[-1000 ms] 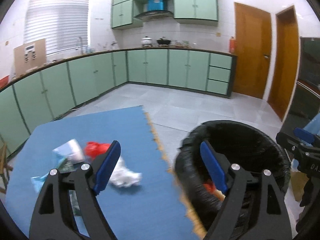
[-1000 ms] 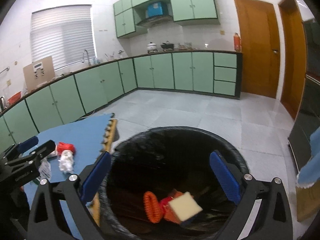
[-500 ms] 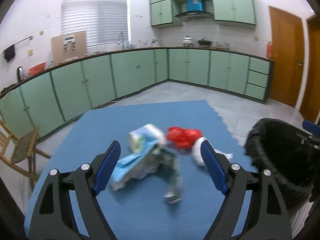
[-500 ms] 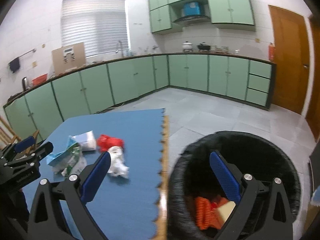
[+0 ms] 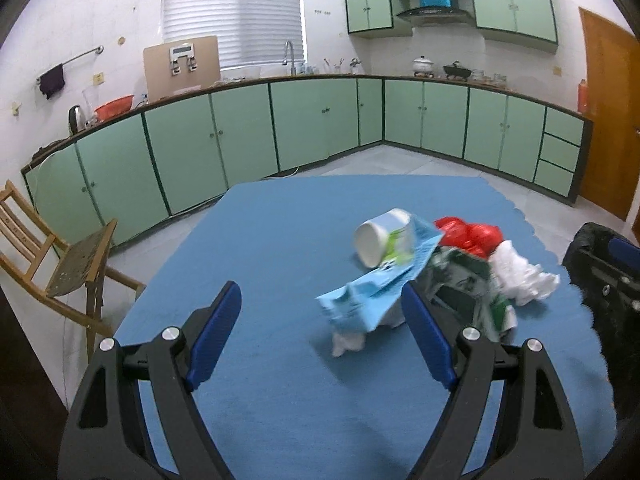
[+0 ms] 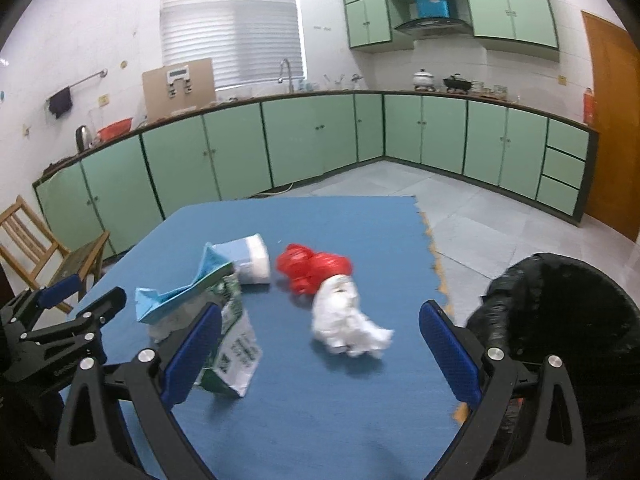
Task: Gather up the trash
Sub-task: 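Move both tools back over the table toward the milk cartons, then grasp the green milk carton with the right tool while the left tool approaches the blue carton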
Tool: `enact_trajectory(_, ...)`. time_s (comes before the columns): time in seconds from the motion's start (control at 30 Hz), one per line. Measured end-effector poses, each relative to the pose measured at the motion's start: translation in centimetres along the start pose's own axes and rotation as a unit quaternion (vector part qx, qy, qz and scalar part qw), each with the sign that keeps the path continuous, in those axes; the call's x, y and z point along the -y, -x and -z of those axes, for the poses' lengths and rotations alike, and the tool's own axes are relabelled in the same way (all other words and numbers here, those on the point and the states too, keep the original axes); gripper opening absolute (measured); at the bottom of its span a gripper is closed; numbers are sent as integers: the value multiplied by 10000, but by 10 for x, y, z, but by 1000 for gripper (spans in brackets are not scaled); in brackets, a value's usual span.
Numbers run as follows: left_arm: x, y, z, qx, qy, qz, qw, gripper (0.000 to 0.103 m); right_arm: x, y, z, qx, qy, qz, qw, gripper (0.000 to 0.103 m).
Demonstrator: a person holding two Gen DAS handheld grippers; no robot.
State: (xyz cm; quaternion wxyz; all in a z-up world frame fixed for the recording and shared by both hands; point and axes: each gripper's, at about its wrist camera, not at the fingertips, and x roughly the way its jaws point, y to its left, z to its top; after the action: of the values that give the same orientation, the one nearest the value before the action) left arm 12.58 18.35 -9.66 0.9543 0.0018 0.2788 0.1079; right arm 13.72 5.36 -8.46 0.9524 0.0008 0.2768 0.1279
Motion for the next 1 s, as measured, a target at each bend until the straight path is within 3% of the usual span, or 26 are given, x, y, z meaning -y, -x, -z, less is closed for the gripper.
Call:
enact_trajectory(0.17,-13,-8,6,-97,15,-38,9999,79,-21,-14,8,-142,108,-77,9998,96)
enact_trajectory(0.37,-19,-12,11,-165,27,-68,9998,78,-32,-30,13,-319,64,-102,9994,88)
enact_trajectory(1.0,-27,-23,21,-332,97,10,9994,78,-54,-67,30,-936,165,-141,9954,54)
